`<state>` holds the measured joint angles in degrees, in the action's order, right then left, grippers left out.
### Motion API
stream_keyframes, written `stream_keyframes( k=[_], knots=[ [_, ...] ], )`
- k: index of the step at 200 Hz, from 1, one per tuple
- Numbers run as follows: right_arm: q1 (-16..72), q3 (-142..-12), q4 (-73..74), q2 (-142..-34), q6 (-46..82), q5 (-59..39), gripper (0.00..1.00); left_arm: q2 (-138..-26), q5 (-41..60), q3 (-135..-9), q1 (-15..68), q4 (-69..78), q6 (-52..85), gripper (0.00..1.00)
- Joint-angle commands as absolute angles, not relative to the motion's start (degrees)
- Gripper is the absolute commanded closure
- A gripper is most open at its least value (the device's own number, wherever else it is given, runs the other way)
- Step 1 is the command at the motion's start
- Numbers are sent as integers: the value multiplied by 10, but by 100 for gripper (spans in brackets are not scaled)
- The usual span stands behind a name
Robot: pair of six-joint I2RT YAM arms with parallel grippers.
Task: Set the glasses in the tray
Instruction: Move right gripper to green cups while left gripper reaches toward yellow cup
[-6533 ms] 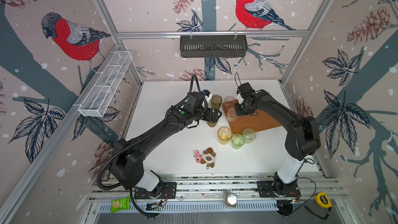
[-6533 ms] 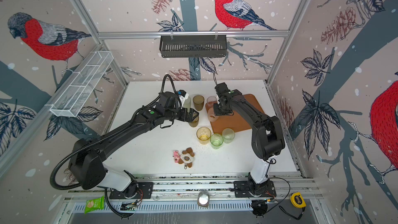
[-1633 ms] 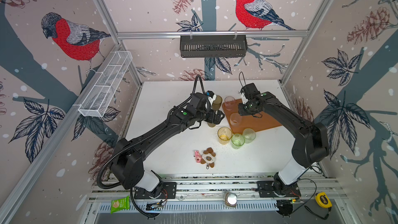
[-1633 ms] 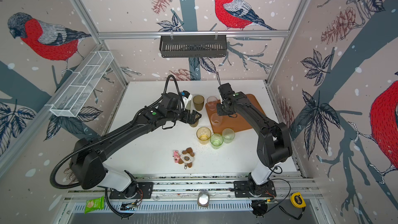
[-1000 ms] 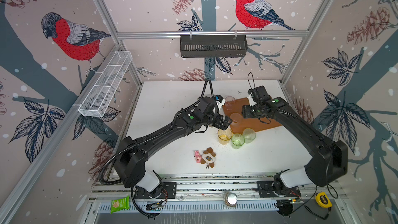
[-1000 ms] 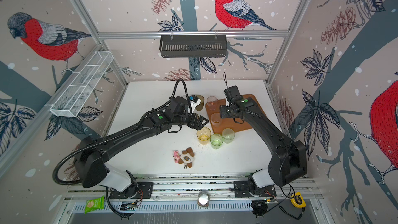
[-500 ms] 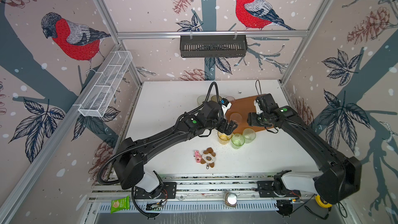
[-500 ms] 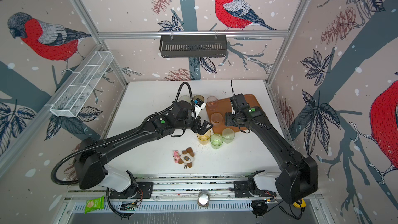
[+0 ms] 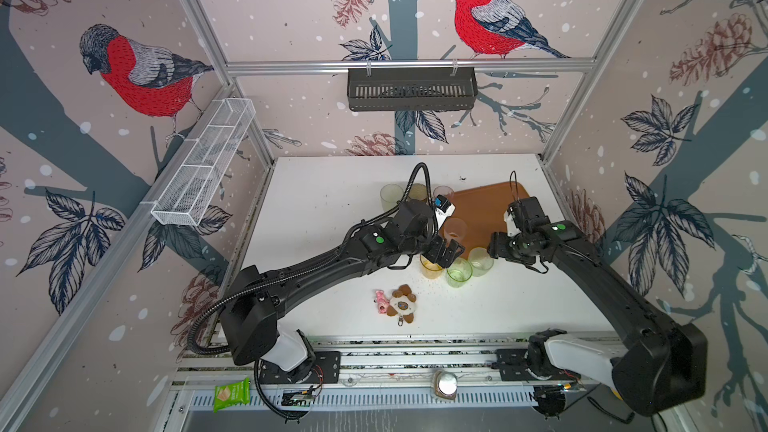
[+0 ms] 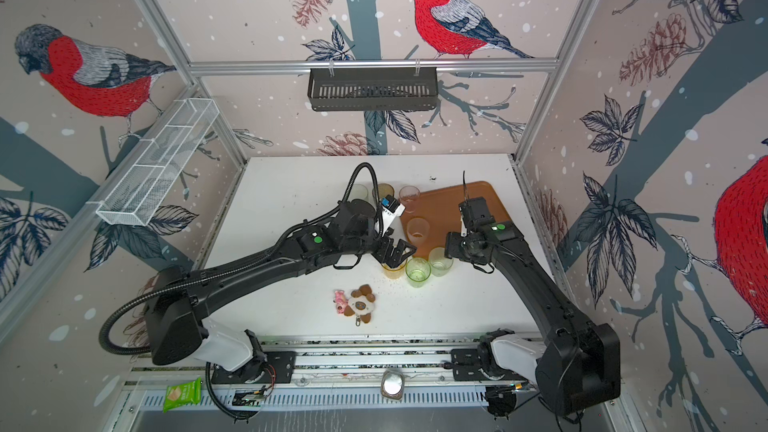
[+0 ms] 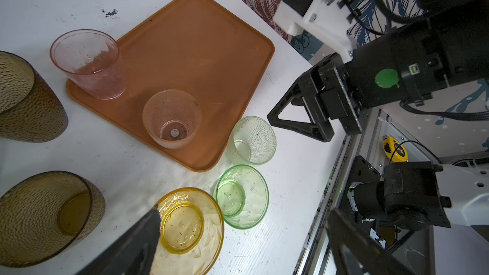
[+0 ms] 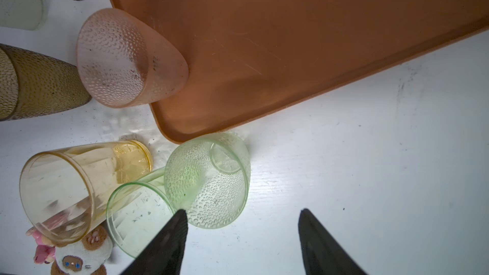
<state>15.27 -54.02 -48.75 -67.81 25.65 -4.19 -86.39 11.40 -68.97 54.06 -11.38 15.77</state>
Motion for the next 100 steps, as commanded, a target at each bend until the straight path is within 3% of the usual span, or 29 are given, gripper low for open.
stream_keyframes(
  k=[1, 100],
  knots=[
    [150, -531, -477, -680, 256, -45, 32, -865, 112, -695, 544, -94, 139, 2],
    [145, -507, -448, -711, 250, -57, 36, -875, 111, -709, 573, -109, 73, 2]
  ],
)
